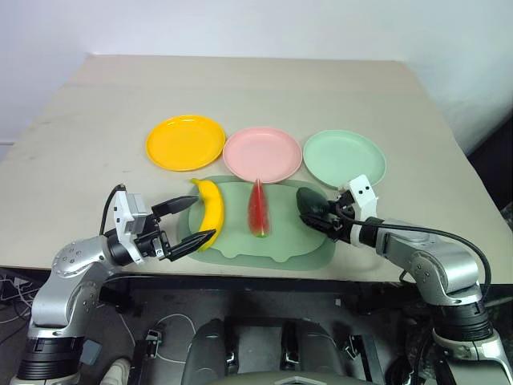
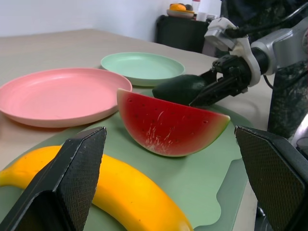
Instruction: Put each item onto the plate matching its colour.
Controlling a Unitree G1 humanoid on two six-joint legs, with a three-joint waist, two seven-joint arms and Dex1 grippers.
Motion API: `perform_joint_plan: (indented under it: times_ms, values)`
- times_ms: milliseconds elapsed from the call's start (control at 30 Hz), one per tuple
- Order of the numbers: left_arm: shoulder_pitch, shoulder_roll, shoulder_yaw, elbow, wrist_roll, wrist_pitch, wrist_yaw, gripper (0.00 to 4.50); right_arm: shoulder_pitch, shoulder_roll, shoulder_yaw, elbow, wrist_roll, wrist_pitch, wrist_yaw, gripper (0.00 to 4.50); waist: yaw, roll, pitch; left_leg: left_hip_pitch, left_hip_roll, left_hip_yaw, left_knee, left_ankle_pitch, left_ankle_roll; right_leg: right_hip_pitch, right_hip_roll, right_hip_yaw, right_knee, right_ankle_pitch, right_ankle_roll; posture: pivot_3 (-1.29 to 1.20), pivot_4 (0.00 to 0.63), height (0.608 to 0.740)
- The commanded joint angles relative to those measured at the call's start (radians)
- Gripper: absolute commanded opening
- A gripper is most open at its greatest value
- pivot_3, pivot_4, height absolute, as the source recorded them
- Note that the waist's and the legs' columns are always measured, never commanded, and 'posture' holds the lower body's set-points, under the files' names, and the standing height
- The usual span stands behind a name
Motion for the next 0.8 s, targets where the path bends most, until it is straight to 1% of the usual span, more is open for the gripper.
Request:
perform_joint_plan:
  times_ms: [33,100,167,233,333,433,567,633,700,800]
  values:
    - [0.001,0.007,0.029,-0.022,-0.007,-0.016,0.005,4.5,-0.09,0.027,-0.108,-0.056,0.08,0.028,-0.027,3.07,0.0,0.0,0.0,0.0,0.0,0.0,0.0,0.0,0.0,0.0,0.0,0.0,0.0,0.0,0.0,0.0,0.15,0.695]
    - [0.002,0.007,0.032,-0.022,-0.007,-0.016,0.007,4.5,-0.177,0.046,-0.151,-0.011,0.09,0.025,-0.06,3.07,-0.003,0.001,0.001,0.0,0.0,0.0,0.0,0.0,0.0,0.0,0.0,0.0,0.0,0.0,0.0,0.0,0.15,0.695]
    - [0.002,0.006,0.034,-0.023,-0.006,-0.016,0.009,4.5,-0.25,0.057,-0.163,0.057,0.057,-0.023,-0.081,3.07,-0.004,0.002,0.001,0.0,0.0,0.001,0.0,0.0,0.0,-0.001,0.0,0.001,0.0,0.0,0.0,0.0,0.15,0.695]
    - [0.0,0.004,0.034,-0.023,-0.006,-0.016,0.012,4.5,-0.329,0.059,-0.15,0.185,-0.011,-0.091,-0.108,3.07,-0.004,0.002,0.001,0.0,0.0,0.001,0.0,0.0,0.0,-0.001,0.001,0.001,0.0,0.0,0.0,0.0,0.15,0.695]
    - [-0.001,0.003,0.035,-0.025,-0.006,-0.016,0.013,4.5,-0.438,0.053,-0.116,0.443,-0.129,-0.222,-0.138,3.07,0.001,0.002,0.001,0.0,-0.002,0.002,0.0,0.003,-0.004,-0.001,0.001,0.0,0.0,0.0,0.0,0.0,0.15,0.695]
    - [0.0,0.004,0.035,-0.027,-0.006,-0.016,0.015,4.5,-0.503,0.062,-0.104,0.622,-0.185,-0.334,-0.117,3.07,-0.004,0.002,0.002,-0.001,-0.002,0.003,0.0,0.003,-0.005,-0.001,0.0,0.001,0.0,0.0,0.0,0.0,0.15,0.695]
    - [0.004,0.006,0.037,-0.035,-0.008,-0.012,0.019,4.5,-0.561,0.062,-0.071,0.811,-0.273,-0.378,-0.143,3.07,-0.009,0.004,0.002,-0.001,-0.002,0.003,-0.001,0.004,-0.006,-0.002,0.001,0.001,0.001,0.0,0.0,0.0,0.15,0.695]
    - [0.007,0.008,0.04,-0.04,-0.011,-0.008,0.021,4.5,-0.556,0.061,-0.054,0.844,-0.299,-0.385,-0.126,3.07,-0.009,0.004,0.002,-0.001,-0.001,0.004,-0.001,0.004,-0.006,-0.002,0.002,0.002,0.001,0.0,0.0,0.0,0.15,0.695]
    - [0.012,0.011,0.045,-0.044,-0.013,-0.004,0.022,4.5,-0.54,0.063,-0.051,0.835,-0.305,-0.384,-0.104,3.07,-0.009,0.004,0.003,-0.001,-0.001,0.004,-0.001,0.004,-0.007,-0.002,0.002,0.002,0.001,0.0,0.0,0.0,0.15,0.695]
    - [0.016,0.015,0.048,-0.048,-0.016,0.001,0.024,4.5,-0.532,0.066,-0.056,0.83,-0.317,-0.365,-0.11,3.07,-0.009,0.004,0.003,-0.001,-0.001,0.004,-0.001,0.004,-0.007,-0.003,0.002,0.002,0.001,0.0,0.0,0.0,0.15,0.695]
